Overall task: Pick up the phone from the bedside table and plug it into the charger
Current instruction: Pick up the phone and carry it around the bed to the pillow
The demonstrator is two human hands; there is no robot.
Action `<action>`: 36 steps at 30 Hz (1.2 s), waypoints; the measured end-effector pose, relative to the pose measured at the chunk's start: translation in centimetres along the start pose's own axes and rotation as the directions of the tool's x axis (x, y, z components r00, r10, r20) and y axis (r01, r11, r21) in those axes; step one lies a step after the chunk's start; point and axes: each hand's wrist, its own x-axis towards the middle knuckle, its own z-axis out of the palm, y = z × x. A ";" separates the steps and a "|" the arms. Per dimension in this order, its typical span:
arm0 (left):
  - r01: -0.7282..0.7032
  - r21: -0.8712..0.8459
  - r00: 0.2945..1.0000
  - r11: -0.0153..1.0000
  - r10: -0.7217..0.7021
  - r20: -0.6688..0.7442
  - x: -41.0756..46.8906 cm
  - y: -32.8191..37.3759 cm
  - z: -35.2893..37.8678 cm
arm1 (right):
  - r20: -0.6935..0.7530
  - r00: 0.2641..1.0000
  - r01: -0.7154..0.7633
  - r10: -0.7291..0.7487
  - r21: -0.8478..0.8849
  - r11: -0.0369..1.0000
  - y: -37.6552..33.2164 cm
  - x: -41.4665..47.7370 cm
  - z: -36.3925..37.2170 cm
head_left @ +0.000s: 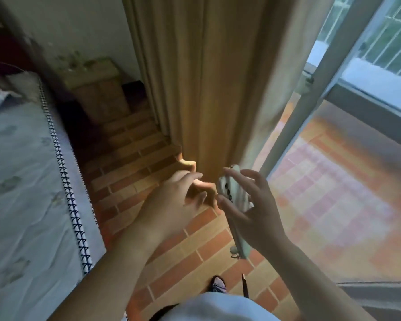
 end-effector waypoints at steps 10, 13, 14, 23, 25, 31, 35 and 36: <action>0.209 0.014 0.967 0.978 -0.204 -0.151 8.8 -8.7 -5.1 | 0.225 0.962 0.134 -0.154 0.101 0.986 1.3 17.4 7.3; 0.245 0.028 0.953 0.969 -0.236 -0.188 13.1 -12.0 -7.4 | 0.225 0.949 0.186 -0.220 0.163 0.969 0.5 23.4 10.7; 0.253 0.027 0.950 0.967 -0.243 -0.197 14.7 -13.1 -8.4 | 0.227 0.945 0.199 -0.235 0.168 0.965 0.2 25.4 11.9; 0.215 0.078 0.953 0.973 -0.192 -0.237 28.2 -23.1 -19.2 | 0.188 0.954 0.176 -0.233 0.278 0.944 -3.9 42.8 21.5; 0.206 0.077 0.951 0.975 -0.181 -0.250 30.4 -24.6 -20.5 | 0.213 0.953 0.150 -0.216 0.289 0.946 -4.2 45.6 23.3; 0.254 0.024 0.946 0.967 -0.243 -0.214 37.6 -30.0 -23.0 | 0.278 0.940 0.116 -0.199 0.288 0.951 -3.2 54.1 28.4; 0.278 0.068 0.947 0.958 -0.261 -0.190 44.3 -34.2 -25.5 | 0.272 0.937 0.131 -0.220 0.310 0.942 -2.3 61.6 32.4; 0.281 0.073 0.944 0.957 -0.262 -0.199 46.2 -35.2 -26.3 | 0.273 0.935 0.133 -0.226 0.320 0.938 -2.1 63.8 33.3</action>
